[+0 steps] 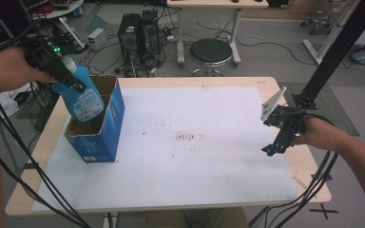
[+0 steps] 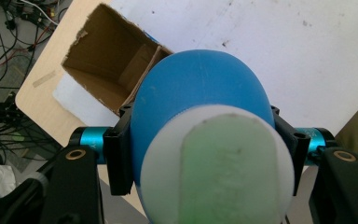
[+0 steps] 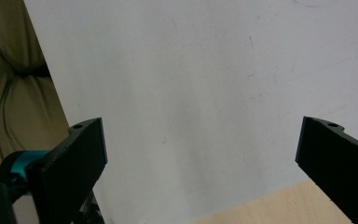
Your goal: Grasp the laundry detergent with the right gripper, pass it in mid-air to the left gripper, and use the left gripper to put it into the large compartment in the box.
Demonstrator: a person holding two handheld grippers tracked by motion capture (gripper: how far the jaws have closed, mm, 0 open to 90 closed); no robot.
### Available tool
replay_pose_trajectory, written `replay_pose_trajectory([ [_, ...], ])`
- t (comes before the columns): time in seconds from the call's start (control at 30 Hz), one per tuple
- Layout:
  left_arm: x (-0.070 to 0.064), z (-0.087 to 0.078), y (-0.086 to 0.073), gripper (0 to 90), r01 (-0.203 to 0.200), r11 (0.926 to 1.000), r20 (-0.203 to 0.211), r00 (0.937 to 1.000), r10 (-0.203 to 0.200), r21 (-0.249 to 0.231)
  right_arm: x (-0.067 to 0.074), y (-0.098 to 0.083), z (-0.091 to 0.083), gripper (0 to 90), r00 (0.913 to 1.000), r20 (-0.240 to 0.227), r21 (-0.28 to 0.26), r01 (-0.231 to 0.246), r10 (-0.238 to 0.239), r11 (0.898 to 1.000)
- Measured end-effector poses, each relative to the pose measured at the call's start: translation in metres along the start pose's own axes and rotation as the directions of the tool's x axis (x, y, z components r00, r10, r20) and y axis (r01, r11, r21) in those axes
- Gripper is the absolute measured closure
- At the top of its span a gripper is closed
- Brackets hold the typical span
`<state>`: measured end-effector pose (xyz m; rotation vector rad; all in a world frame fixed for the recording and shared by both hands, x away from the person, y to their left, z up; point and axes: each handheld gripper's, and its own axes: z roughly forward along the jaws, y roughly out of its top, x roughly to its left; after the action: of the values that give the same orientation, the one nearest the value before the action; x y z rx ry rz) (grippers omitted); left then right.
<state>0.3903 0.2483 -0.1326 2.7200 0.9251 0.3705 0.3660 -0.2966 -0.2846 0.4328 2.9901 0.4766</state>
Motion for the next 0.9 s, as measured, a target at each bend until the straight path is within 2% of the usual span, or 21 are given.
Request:
replay_pose_trajectory([
  [0.13,0.001,0.014,-0.005,37.8,-0.016,0.9998,0.008,0.9998,0.016,0.008,0.000,-0.001,0.000,1.0,1.0000,0.000,-0.001,-0.009,0.009,1.000],
  [0.53,0.000,0.065,-0.021,37.8,-0.015,0.9996,0.039,0.9991,0.014,0.023,0.001,-0.004,0.005,1.0,0.9997,-0.010,0.003,-0.023,0.023,1.000],
  [0.67,-0.001,0.081,-0.025,37.8,-0.043,0.9982,0.043,0.9982,0.041,0.041,0.001,-0.003,0.006,1.0,0.9998,-0.011,0.003,-0.019,0.019,1.000],
  [0.9,-0.003,0.107,-0.031,37.8,-0.052,0.9964,0.060,0.9970,0.048,0.067,0.001,-0.001,0.008,1.0,0.9996,-0.018,0.003,-0.021,0.021,1.000],
])
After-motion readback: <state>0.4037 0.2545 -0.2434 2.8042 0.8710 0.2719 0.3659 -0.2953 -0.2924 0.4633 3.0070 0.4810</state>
